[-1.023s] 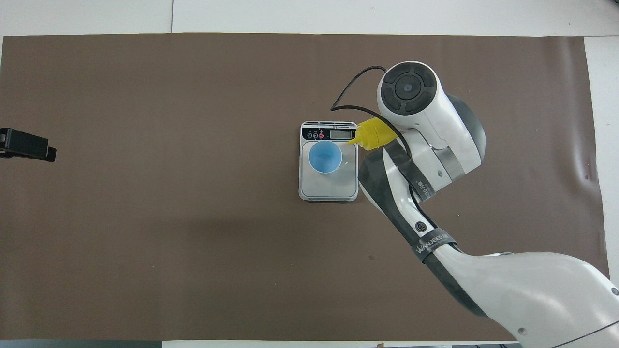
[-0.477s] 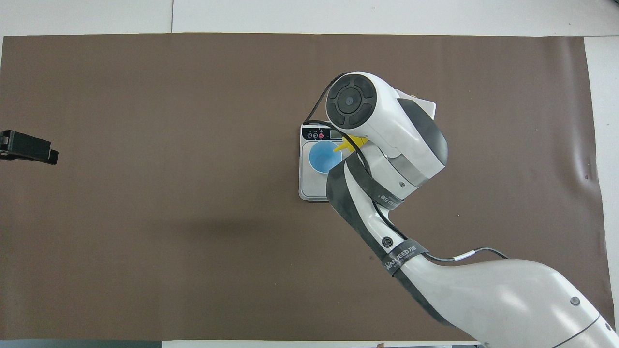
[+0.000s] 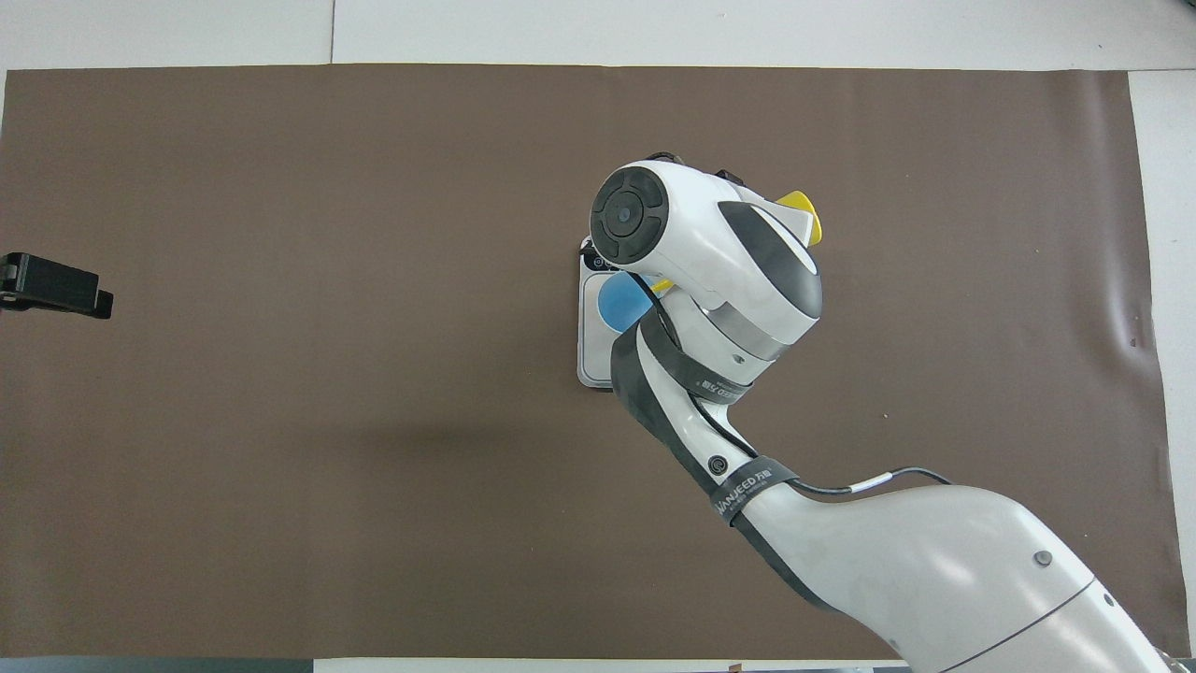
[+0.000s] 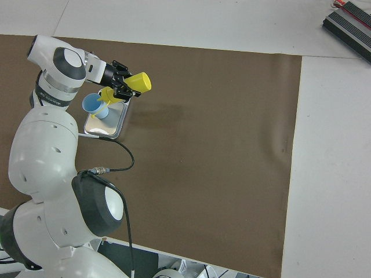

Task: Pour seasoning into cup on scale with both arms
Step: 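Tilt the bottle to pour into the cup with the right gripper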

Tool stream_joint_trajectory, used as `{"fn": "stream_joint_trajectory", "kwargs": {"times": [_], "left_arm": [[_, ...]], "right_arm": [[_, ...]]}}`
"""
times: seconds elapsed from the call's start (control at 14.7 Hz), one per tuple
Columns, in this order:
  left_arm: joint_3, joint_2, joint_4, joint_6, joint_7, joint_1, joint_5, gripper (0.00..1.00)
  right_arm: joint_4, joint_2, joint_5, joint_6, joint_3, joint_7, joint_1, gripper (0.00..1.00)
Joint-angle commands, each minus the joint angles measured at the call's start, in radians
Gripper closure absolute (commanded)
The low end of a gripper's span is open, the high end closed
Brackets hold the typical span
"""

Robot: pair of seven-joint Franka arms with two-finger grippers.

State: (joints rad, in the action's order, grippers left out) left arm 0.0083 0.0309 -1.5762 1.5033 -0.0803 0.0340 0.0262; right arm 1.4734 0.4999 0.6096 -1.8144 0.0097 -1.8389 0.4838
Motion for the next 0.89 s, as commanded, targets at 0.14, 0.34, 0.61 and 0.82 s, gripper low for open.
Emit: {"fn": "stream_joint_trajectory", "kwargs": {"times": [0.14, 0.34, 0.61, 0.82], "left_arm": [[0.007, 0.015, -0.014, -0.011, -0.012, -0.011, 0.012, 0.0], [0.007, 0.015, -0.014, -0.011, -0.012, -0.009, 0.012, 0.0], [0.007, 0.015, -0.014, -0.011, -0.012, -0.011, 0.012, 0.0], [0.007, 0.015, -0.014, -0.011, -0.012, -0.011, 0.012, 0.0]], "right_arm": [[-0.078, 0.031, 0.038, 0.05, 0.001, -0.023, 0.009, 1.0], [-0.078, 0.029, 0.039, 0.067, 0.001, -0.023, 0.01, 1.0], [-0.079, 0.029, 0.035, 0.093, 0.003, -0.023, 0.012, 1.0], [-0.113, 0.034, -0.002, 0.122, 0.003, -0.022, 0.009, 1.0]]}}
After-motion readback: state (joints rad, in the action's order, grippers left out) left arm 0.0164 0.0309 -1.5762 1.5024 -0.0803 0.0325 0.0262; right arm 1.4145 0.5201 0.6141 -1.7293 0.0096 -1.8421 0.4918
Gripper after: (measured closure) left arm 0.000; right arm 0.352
